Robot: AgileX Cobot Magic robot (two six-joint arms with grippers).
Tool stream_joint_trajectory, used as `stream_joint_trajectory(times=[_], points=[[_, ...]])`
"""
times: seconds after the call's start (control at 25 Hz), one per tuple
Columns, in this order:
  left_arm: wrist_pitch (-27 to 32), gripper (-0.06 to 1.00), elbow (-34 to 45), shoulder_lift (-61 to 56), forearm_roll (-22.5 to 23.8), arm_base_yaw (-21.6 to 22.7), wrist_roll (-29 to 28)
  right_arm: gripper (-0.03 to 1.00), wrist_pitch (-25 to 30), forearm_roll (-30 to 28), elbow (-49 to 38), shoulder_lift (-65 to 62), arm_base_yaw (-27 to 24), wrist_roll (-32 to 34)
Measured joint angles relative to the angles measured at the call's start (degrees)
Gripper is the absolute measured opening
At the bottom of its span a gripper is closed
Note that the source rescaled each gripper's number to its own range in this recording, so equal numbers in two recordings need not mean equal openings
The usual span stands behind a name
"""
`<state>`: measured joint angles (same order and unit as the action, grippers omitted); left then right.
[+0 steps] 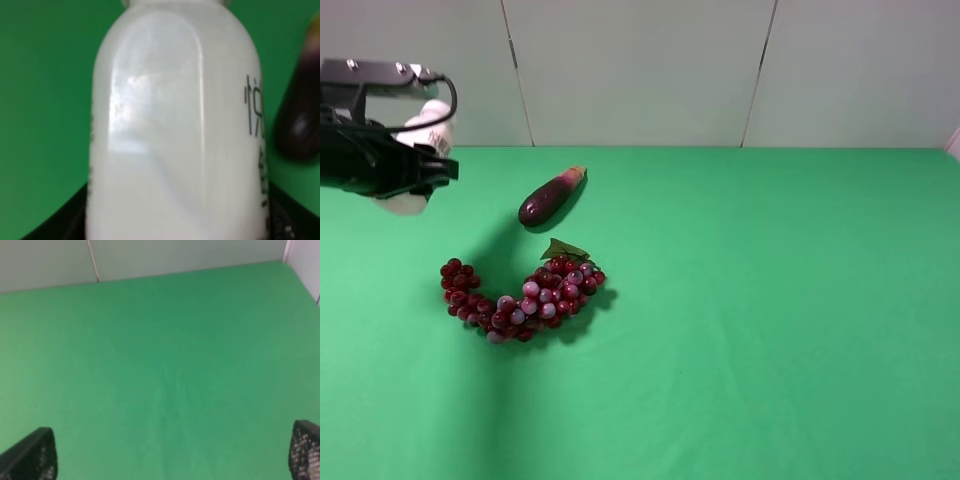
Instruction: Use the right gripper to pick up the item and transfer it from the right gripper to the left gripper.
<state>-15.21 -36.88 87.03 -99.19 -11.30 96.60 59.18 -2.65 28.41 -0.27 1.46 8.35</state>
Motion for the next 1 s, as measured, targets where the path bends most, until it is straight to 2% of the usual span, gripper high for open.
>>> stream_joint_trajectory(times=[0.24,0.56,1.0], points=[[-0.48,0.00,0.29,7.19,0.01,1.40,0.00,1.00,0.00,0.00,0.00,0.00,0.00,0.00],[0.09,0.00,-3.88,14.23,3.50,4.61,-1.95,1.00,-0.02,0.05,0.00,0.00,0.00,0.00],[1.98,0.00,-6.67,19.47,4.68,4.70,-2.85,1.00,-0.02,0.05,0.00,0.00,0.00,0.00]])
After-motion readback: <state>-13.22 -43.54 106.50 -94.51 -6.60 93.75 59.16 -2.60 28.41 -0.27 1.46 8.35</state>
